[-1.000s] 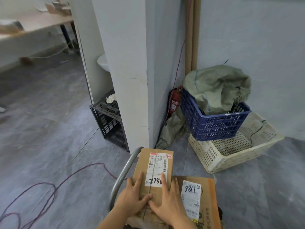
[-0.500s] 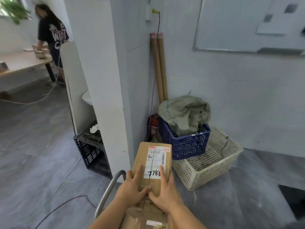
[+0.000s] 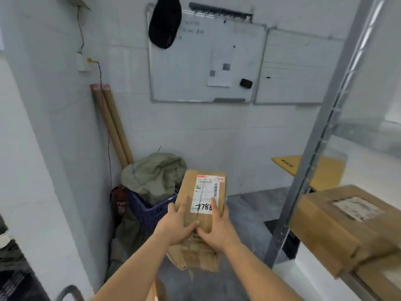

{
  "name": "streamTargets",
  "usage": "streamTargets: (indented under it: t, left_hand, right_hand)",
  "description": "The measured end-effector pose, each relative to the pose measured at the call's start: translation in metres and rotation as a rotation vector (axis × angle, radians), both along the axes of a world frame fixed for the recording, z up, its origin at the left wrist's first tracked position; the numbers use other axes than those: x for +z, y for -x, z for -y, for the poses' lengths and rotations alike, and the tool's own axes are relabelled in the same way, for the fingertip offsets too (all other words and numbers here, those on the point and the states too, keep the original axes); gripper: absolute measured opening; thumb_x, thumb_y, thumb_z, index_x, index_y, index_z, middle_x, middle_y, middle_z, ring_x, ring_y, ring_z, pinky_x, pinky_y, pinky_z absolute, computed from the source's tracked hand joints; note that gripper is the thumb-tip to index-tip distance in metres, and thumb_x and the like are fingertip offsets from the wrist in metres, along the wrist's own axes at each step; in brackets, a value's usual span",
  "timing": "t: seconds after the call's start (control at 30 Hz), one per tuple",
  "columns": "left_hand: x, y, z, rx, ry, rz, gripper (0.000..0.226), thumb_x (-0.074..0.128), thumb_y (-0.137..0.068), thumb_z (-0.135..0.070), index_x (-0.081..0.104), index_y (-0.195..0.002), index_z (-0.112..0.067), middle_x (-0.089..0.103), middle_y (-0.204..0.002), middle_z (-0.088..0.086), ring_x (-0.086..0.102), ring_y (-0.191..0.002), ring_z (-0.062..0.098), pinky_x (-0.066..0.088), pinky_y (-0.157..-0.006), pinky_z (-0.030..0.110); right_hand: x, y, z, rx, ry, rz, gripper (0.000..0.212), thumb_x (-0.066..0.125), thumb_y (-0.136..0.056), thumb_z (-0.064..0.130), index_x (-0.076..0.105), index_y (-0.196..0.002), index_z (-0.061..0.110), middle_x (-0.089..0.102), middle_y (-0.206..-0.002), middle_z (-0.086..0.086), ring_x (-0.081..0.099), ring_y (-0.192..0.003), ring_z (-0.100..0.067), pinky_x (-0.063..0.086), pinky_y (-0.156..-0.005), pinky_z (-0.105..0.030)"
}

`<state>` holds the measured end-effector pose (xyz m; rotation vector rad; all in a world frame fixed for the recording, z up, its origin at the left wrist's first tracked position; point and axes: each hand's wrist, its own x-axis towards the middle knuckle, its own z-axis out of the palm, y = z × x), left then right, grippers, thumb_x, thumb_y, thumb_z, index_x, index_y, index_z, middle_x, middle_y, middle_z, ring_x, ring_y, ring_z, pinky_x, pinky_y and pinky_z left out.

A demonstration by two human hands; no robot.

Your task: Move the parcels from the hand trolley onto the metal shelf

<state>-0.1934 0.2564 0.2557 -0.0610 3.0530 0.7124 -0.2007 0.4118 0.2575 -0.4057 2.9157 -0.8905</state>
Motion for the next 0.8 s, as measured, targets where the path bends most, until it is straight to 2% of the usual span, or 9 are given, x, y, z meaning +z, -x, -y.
streamTargets:
  t: [0.13,0.33,0.5,0.57,0.67,0.8]
  left_hand:
    - [0.020,0.011,-0.047,-0.176,0.022,0.009,0.087,0.045,-0.087,-0.061,-0.006,-0.150,-0.030,0.021,-0.146,0.019,0.049,-0.123,0.034,0.042,-0.101,0.036]
    - [0.040,0.009,-0.116,-0.458,0.071,0.012,0.088,0.043,-0.086,-0.063,-0.008,-0.150,-0.030,0.019,-0.148,0.021,0.046,-0.126,0.035,0.039,-0.105,0.036]
    - [0.053,-0.014,-0.174,-0.658,0.049,-0.028,0.087,0.048,-0.086,-0.060,-0.002,-0.151,-0.030,0.020,-0.147,0.019,0.042,-0.129,0.035,0.037,-0.104,0.035]
    - [0.057,-0.023,-0.193,-0.719,0.046,-0.025,0.089,0.048,-0.083,-0.063,0.001,-0.150,-0.028,0.017,-0.148,0.020,0.041,-0.131,0.036,0.036,-0.106,0.035]
    - [0.053,-0.038,-0.211,-0.778,0.040,0.029,0.082,0.048,-0.089,-0.055,0.003,-0.151,-0.027,0.016,-0.148,0.023,0.038,-0.133,0.038,0.033,-0.108,0.034]
    - [0.052,-0.051,-0.219,-0.774,0.026,0.024,0.079,0.046,-0.090,-0.055,0.005,-0.151,-0.026,0.019,-0.147,0.023,0.039,-0.131,0.038,0.034,-0.107,0.035]
  right_hand:
    - [0.018,-0.018,-0.046,-0.182,0.026,0.009,0.091,0.051,-0.086,0.052,-0.011,-0.148,0.029,-0.013,-0.156,-0.007,0.040,-0.131,-0.026,0.038,-0.105,-0.034]
    - [0.035,-0.062,-0.108,-0.445,0.012,0.003,0.087,0.046,-0.088,0.053,-0.011,-0.148,0.027,-0.008,-0.157,-0.011,0.028,-0.139,-0.029,0.031,-0.110,-0.036]
    - [0.043,-0.115,-0.151,-0.656,0.043,-0.011,0.086,0.048,-0.088,0.052,-0.007,-0.149,0.027,0.007,-0.153,-0.014,0.032,-0.135,-0.031,0.034,-0.108,-0.038]
    - [0.042,-0.136,-0.162,-0.729,0.075,0.008,0.085,0.048,-0.088,0.050,-0.005,-0.150,0.026,0.011,-0.151,-0.014,0.037,-0.132,-0.032,0.035,-0.107,-0.037]
    - [0.039,-0.157,-0.170,-0.815,0.148,0.018,0.085,0.051,-0.087,0.046,-0.001,-0.150,0.025,0.017,-0.148,-0.015,0.044,-0.126,-0.032,0.037,-0.107,-0.035]
    - [0.042,-0.169,-0.175,-0.840,0.129,0.023,0.083,0.050,-0.087,0.046,0.003,-0.151,0.022,0.020,-0.146,-0.014,0.045,-0.124,-0.032,0.038,-0.104,-0.034]
